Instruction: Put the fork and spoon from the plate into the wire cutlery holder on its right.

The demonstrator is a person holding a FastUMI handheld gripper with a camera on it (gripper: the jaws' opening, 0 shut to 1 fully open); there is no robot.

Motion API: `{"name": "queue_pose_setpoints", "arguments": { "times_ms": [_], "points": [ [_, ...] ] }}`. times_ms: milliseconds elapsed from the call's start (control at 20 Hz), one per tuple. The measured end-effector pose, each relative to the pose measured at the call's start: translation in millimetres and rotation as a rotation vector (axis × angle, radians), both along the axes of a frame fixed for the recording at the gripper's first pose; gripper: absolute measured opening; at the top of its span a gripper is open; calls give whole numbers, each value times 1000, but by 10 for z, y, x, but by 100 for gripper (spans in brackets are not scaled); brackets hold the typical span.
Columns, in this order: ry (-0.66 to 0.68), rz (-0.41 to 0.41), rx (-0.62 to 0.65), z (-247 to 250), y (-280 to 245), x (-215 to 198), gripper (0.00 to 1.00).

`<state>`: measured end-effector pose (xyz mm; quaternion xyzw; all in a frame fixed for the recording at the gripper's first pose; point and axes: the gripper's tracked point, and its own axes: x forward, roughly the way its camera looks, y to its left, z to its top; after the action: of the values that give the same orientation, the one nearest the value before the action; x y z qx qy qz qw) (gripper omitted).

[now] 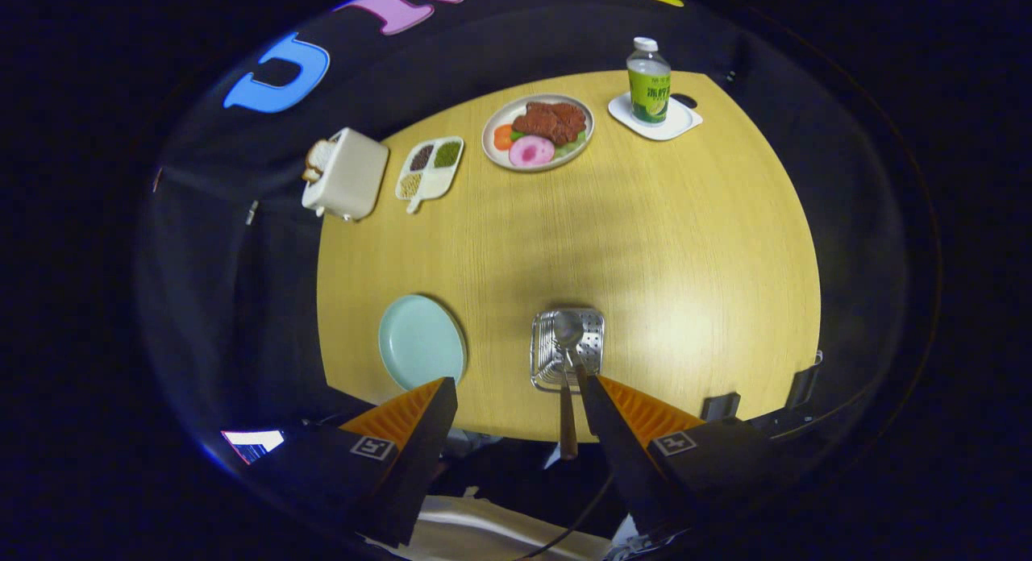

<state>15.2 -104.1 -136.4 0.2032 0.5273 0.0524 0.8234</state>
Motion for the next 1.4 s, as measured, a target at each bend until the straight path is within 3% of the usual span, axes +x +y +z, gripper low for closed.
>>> {"name": "queue_pose_setpoints", "arguments": {
  "times_ms": [300, 650, 750, 1050, 1200, 1400],
  "points": [
    [-270, -15, -63, 437, -54, 10, 99],
    [-673, 48, -261, 1234, 58, 17, 99],
    [-785, 30, -337, 1454, 25, 61, 99],
    [-1035, -98, -354, 2025, -11, 16, 99],
    [-1143, -91, -398, 2166, 10, -59, 99],
    [-1208, -51, -358, 2181, 181, -199, 99]
  ]
}}
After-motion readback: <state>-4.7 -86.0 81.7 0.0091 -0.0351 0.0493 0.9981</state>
